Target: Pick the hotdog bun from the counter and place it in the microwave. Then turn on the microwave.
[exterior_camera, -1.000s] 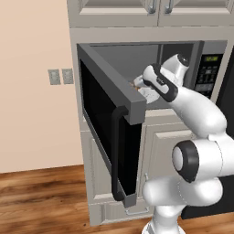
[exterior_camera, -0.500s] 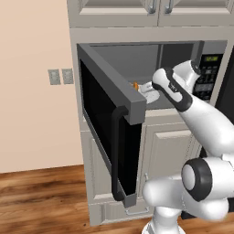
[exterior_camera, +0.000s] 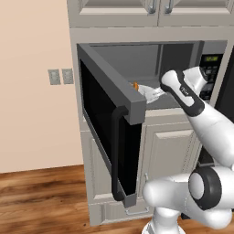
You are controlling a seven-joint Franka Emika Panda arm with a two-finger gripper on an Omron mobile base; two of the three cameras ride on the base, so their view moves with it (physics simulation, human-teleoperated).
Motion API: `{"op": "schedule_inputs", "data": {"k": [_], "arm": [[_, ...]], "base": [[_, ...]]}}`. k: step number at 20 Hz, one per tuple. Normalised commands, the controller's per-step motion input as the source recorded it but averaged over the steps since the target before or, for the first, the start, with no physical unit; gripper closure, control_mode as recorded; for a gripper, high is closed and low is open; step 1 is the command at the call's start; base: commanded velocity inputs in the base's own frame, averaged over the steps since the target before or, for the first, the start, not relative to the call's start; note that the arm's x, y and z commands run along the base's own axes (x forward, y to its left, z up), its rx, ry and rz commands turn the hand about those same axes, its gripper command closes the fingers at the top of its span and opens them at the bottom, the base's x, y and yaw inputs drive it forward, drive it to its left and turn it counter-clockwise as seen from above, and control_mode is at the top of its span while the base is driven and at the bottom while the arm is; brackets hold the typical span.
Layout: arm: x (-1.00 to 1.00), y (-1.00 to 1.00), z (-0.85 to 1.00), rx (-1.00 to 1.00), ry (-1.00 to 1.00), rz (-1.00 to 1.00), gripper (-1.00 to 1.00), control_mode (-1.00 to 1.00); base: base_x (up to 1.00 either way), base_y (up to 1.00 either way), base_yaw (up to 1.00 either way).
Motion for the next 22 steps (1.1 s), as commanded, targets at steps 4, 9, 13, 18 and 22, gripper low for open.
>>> {"op": "schedule_inputs", "data": {"k": [4,9,13,18,22], "arm": [[-0.27,0.00,0.04,-0.09,0.00,0.15,-1.00,-1.00],[-0.35,0.00,0.04,-0.15,-0.11,0.12,-1.00,-1.00],[-0.37,0.02,0.03,-0.14,-0.15,0.07,-1.00,-1.00],[-0.39,0.00,0.01,-0.05,-0.19,0.04,-1.00,-1.00],[-0.40,0.00,0.01,-0.02,-0.22,0.03,-1.00,-1.00]], "base": [[0.00,0.00,0.00],[0.00,0.00,0.00],[0.00,0.00,0.00],[0.00,0.00,0.00],[0.00,0.00,0.00]]}}
